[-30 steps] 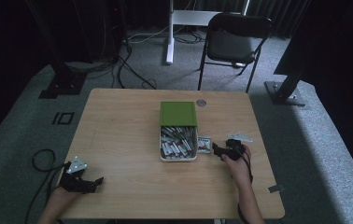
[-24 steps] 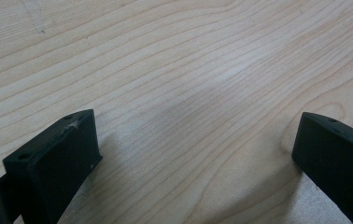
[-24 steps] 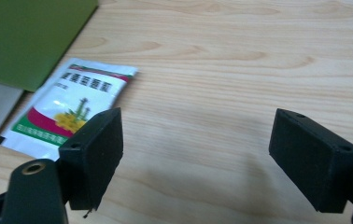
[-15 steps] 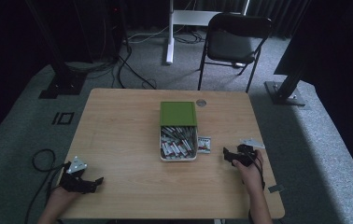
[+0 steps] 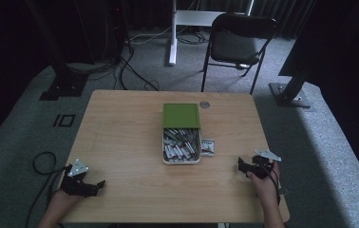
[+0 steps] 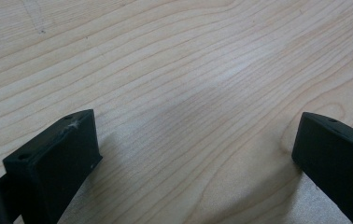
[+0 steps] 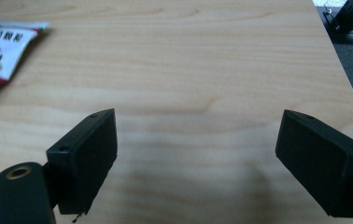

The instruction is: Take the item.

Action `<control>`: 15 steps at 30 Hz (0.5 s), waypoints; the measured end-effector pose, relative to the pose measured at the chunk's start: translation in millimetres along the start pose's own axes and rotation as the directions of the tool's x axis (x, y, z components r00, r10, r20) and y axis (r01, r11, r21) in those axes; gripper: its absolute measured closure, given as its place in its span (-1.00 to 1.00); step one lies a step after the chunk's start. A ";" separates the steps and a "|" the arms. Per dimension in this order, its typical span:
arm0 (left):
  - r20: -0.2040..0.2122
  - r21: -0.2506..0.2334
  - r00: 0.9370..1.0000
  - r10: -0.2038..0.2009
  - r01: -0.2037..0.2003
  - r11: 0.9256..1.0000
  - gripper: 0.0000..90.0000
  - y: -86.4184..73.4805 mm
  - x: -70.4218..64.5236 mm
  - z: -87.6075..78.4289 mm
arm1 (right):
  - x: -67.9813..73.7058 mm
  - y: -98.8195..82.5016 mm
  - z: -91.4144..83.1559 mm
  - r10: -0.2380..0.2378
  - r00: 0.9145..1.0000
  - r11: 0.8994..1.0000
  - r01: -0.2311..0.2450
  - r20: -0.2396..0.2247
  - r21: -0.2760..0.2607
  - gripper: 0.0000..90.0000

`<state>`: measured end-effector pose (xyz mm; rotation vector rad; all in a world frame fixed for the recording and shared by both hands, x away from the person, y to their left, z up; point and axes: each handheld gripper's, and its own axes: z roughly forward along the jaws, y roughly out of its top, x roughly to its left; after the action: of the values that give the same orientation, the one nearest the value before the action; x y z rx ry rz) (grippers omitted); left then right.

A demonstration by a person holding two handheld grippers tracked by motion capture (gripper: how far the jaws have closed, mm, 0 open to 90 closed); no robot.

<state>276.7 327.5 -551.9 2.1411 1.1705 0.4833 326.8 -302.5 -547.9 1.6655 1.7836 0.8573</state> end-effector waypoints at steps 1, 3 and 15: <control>0.000 0.000 1.000 -0.001 0.001 1.000 -0.97 0.0 -0.1 0.0 | -1.0 -1.9 -1.6 0.006 1.000 1.000 -0.006 0.002 0.003 -0.71; -0.001 0.000 1.000 -0.001 0.001 1.000 -0.97 0.0 -0.1 0.0 | -2.1 -5.7 -4.5 0.005 1.000 1.000 -0.006 0.008 0.019 -0.71; -0.001 -0.001 1.000 0.002 -0.002 1.000 -0.97 -0.1 0.1 0.1 | -11.5 -27.3 -20.6 0.021 0.999 0.997 -0.023 0.032 0.068 -0.71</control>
<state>276.8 327.6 -552.0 2.1413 1.1684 0.4856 294.5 -316.5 -555.7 1.7351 1.7950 0.7834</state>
